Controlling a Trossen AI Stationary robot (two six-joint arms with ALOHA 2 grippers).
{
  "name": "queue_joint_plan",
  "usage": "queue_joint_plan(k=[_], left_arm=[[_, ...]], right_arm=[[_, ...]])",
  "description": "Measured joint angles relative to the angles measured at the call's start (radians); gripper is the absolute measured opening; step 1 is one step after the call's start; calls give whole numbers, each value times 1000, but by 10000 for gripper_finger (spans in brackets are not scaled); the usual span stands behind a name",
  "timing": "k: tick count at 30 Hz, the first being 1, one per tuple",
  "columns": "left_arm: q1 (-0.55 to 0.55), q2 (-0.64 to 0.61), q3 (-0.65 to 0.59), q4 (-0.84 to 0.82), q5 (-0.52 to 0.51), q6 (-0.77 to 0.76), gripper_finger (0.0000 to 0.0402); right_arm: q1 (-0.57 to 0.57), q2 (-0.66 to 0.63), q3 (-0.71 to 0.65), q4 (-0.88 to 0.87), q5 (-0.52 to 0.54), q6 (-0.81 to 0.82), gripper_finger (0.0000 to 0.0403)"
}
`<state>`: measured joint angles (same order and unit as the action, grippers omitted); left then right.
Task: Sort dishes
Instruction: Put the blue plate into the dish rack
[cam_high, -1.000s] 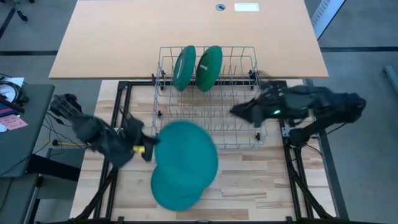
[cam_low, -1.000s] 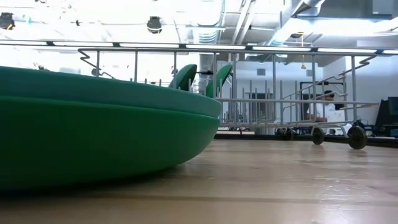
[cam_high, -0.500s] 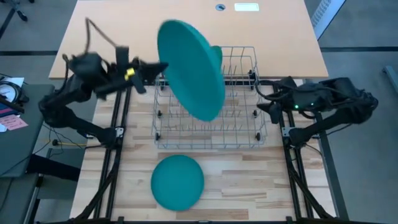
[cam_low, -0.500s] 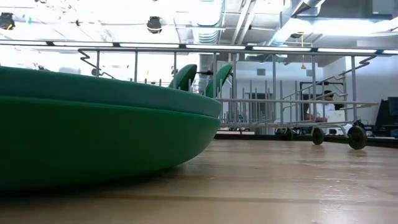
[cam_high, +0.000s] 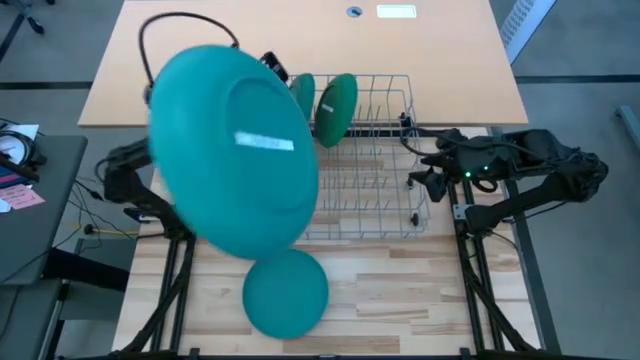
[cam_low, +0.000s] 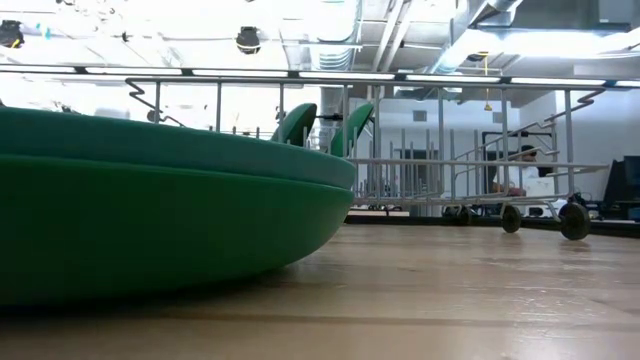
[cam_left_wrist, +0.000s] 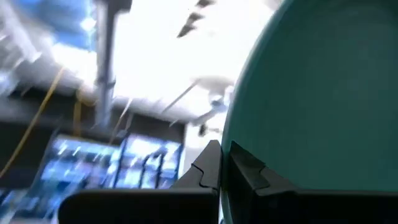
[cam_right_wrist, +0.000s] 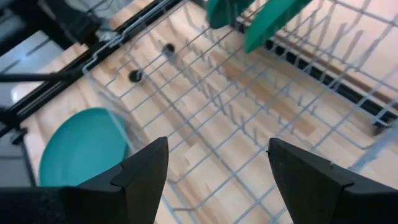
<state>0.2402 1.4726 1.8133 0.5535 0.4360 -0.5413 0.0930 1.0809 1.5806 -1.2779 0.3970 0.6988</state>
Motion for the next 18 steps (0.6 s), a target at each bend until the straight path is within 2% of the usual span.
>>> queue_joint_plan(k=[9,13,18], left_arm=[[6,207,0,610,121,-160,0],[7,261,0,724,126,-220,0],[10,264,0,740,72,-217,0]], right_arm=[[36,1,0,79,-10,-93,282],[28,4,0,115,-10,-175,282],[28,6,0,107,-9,-195,282]])
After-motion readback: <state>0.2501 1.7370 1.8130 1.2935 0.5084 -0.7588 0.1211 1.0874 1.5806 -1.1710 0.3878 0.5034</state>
